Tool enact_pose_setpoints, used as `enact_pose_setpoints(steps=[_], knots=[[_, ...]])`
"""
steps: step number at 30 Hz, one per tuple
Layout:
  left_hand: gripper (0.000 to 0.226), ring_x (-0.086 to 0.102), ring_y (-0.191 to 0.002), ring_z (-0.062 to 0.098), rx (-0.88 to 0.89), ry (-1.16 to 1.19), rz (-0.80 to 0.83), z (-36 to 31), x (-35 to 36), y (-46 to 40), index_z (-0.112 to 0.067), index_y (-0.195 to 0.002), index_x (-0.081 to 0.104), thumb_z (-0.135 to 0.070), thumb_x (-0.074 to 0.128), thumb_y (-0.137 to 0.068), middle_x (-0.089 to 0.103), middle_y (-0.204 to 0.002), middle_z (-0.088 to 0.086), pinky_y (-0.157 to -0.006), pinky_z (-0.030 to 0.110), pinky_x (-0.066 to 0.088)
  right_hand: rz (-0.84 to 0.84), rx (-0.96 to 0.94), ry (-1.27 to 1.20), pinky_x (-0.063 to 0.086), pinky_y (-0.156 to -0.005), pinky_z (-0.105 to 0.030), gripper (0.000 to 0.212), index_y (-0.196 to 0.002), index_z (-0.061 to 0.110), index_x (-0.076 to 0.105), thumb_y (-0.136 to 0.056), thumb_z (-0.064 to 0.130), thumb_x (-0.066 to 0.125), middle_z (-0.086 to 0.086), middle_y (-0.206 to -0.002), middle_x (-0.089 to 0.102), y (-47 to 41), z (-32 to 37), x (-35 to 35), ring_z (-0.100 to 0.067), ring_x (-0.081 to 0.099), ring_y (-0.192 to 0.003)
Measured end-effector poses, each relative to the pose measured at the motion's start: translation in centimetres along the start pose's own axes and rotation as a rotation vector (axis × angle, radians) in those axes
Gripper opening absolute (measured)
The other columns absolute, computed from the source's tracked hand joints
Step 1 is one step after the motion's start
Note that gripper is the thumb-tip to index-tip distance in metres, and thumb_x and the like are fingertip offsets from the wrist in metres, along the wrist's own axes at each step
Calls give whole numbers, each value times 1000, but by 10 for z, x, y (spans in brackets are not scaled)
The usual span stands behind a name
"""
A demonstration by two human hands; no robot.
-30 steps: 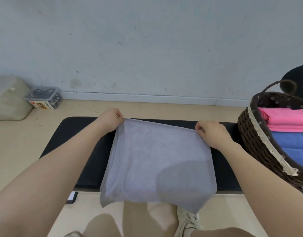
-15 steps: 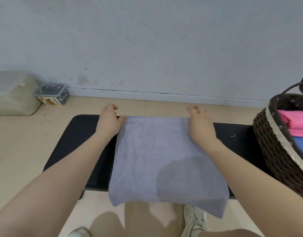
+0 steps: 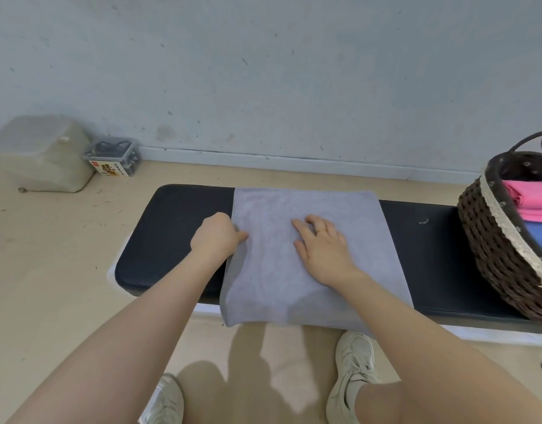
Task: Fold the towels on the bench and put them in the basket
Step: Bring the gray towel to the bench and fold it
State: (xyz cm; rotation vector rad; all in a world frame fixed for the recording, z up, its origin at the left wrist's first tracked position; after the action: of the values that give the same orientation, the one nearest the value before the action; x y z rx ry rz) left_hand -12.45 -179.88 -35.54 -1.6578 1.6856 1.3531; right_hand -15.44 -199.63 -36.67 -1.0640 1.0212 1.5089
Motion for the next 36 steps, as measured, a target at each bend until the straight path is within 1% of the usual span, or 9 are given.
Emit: enact_pose_setpoints(steps=[3, 8, 12, 14, 16, 20, 26, 31, 36], knots=[[37, 43, -51, 18, -2, -11, 0, 4, -3, 0, -9, -59, 43, -26, 60, -88, 45, -58, 4, -48, 26, 33, 20, -5, -12, 16, -113, -35, 49, -147, 27, 23, -100, 37, 31, -1, -153, 20, 0, -3, -1, -22, 16, -141], [27, 49, -58, 20, 17, 51, -6, 11, -2, 1, -2, -79, 59, -27, 59, -90, 51, -64, 5, -58, 30, 43, -24, -5, -96, 24, -110, -32, 45, -140, 16, 38, -98, 29, 43, -4, -150, 29, 6, -8, -9, -22, 28, -138], [16, 49, -77, 23, 220, -122, -262, -7, -8, 24, -5, -101, 53, -19, 51, -93, 49, -95, 7, -59, 33, 39, -264, 275, 55, 37, -89, -37, 31, -122, 9, 51, -96, 24, 44, -10, -129, 47, 25, -44, -36, -30, 45, -116], [15, 51, -86, 25, 396, -234, -333, -19, -1, 36, -7, -98, 58, -16, 46, -93, 50, -105, 8, -65, 35, 42, -280, 423, 92, 38, -84, -38, 29, -118, 6, 52, -96, 24, 43, -13, -123, 50, 35, -69, -45, -32, 48, -110], [20, 53, -88, 25, 457, -244, -329, -21, 7, 41, -7, -95, 61, -17, 44, -95, 54, -106, 8, -68, 34, 43, -255, 515, 85, 40, -84, -39, 33, -115, 3, 53, -96, 28, 46, -15, -119, 52, 40, -87, -48, -33, 49, -108], [24, 54, -91, 23, 411, -194, -321, -15, 11, 38, -7, -108, 56, -22, 42, -97, 53, -114, 7, -62, 29, 38, -231, 612, 9, 42, -85, -40, 35, -111, -1, 53, -95, 30, 48, -19, -115, 56, 42, -101, -46, -36, 49, -109], [27, 48, -100, 23, 448, -279, -267, -12, 21, 36, -4, -114, 52, -19, 35, -100, 48, -119, 9, -76, 29, 40, -149, 591, -8, 41, -82, -39, 26, -109, 2, 55, -98, 22, 42, -17, -112, 60, 35, -110, -48, -34, 49, -110], [19, 44, -97, 21, 424, -338, -264, -8, 18, 34, -5, -110, 51, -7, 36, -98, 47, -116, 8, -68, 25, 32, -172, 582, 47, 45, -82, -41, 24, -104, 3, 57, -96, 21, 42, -16, -104, 62, 39, -123, -57, -33, 55, -100], [25, 34, -86, 17, 366, -468, -213, -13, 12, 40, -4, -109, 50, 6, 39, -90, 45, -116, 10, -67, 24, 34, -141, 572, 117, 41, -84, -38, 22, -111, 3, 53, -96, 16, 44, -15, -115, 57, 42, -114, -58, -32, 53, -107]])
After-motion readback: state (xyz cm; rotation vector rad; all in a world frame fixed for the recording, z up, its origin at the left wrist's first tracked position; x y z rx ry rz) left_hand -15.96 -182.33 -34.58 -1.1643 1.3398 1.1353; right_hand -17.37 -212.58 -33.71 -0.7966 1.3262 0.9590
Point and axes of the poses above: each hand's wrist, its own y-axis away from the middle knuckle, its own x-axis out of the palm, z = x × y, the point moved 6 cm from there along -y, towards the middle knuckle
